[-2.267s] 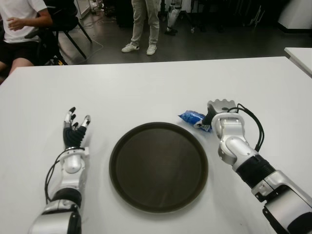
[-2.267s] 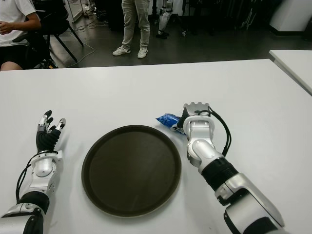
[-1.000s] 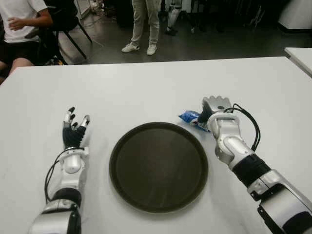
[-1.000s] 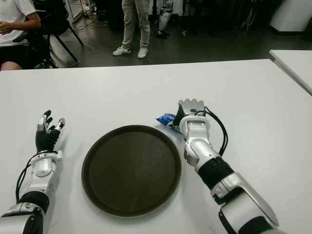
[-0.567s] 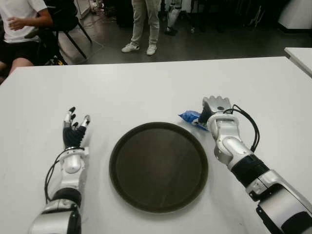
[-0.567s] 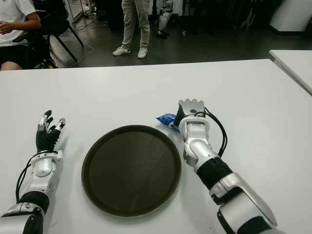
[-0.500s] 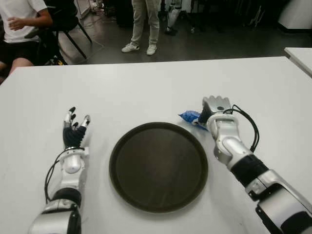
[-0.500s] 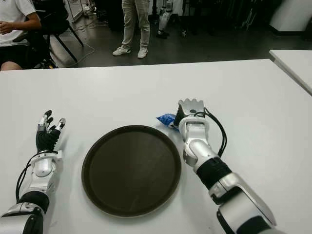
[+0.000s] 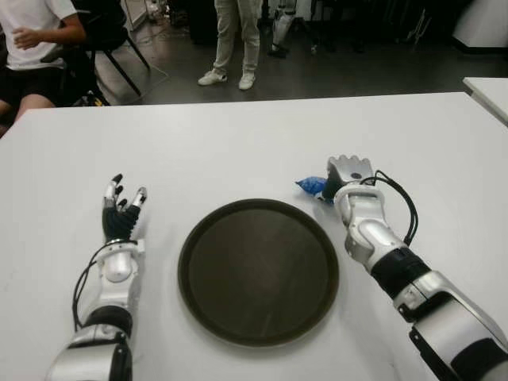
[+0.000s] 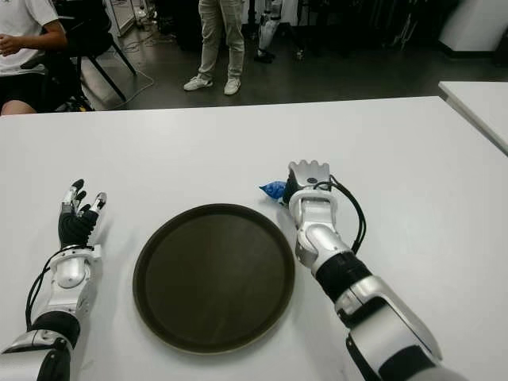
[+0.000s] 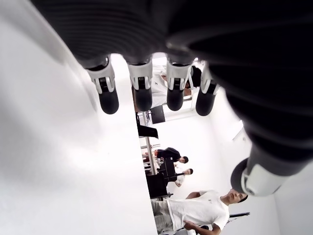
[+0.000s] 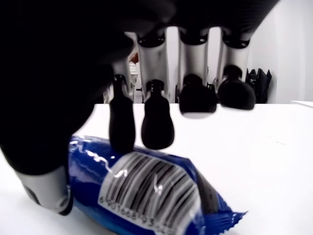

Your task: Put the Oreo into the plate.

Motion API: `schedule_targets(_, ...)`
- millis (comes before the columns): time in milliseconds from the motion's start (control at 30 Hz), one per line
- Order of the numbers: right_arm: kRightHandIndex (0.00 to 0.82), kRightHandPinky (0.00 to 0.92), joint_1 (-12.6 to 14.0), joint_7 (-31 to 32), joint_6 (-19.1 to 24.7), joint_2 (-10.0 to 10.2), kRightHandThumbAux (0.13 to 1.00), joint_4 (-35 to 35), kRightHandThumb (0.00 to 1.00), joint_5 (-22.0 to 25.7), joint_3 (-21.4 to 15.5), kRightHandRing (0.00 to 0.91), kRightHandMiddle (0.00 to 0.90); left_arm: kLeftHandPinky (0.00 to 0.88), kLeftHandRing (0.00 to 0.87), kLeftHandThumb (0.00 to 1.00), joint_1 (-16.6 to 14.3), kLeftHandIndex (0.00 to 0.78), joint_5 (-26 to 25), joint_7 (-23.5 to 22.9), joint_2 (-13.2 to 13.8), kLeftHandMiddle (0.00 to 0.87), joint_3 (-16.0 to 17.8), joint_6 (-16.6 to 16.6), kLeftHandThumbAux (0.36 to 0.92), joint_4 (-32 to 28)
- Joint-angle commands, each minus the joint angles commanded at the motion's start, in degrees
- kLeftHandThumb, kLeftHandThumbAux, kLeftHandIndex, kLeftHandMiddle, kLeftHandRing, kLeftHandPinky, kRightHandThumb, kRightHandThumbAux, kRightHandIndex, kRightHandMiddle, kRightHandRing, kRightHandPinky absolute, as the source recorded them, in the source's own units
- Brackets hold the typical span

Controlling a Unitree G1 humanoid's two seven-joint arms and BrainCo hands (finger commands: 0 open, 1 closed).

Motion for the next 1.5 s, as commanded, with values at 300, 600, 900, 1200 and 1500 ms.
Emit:
schedule_targets(300, 0.614, 0.819, -0.52, -0.79, -0.30, 0.42, 0.689, 1.34, 0.121, 1.12, -0.26, 0.827, 0.785, 0.000, 0.000, 0.293, -0.03, 0.016, -0.29, -0.59, -0.03, 0.014, 0.23, -0.11, 0.600, -0.05)
schedule_targets(600, 0.615, 0.816, -2.26, -3.13, -2.56, 1.20, 0.684, 6.71, 0.129, 2.60, -0.25, 0.825, 0.787, 0.000, 0.000, 0.313, -0.06, 0.015, -0.65, -0.76, -0.08, 0.013, 0.54, 0.63, 0.575, -0.20)
schedule_targets(900, 0.599, 0.815, -3.07, -4.34, -4.63, 1.32, 0.676, 9.40, 0.105, 4.33, -0.33, 0.824, 0.785, 0.000, 0.000, 0.291, 0.01, 0.004, -0.57, -0.56, -0.11, 0.007, 0.75, 1.01, 0.572, -0.39)
schedule_targets(1200, 0.532, 0.765, -4.14, -2.74, -7.44, 0.65, 0.640, 11.51, 0.035, 6.18, -0.35, 0.784, 0.751, 0.000, 0.000, 0.301, -0.05, 0.008, -0.02, 0.15, 0.03, 0.015, 0.58, 1.07, 0.576, -0.23)
schedule_targets(1500, 0.481, 0.723, -4.58, 0.07, -12.34, -0.91, 0.586, 12.50, 0.001, 9.48, -1.35, 0.720, 0.666, 0.000, 0.000, 0.283, 0.05, 0.006, 0.35, 0.46, 0.18, 0.013, 0.44, 0.95, 0.589, -0.34)
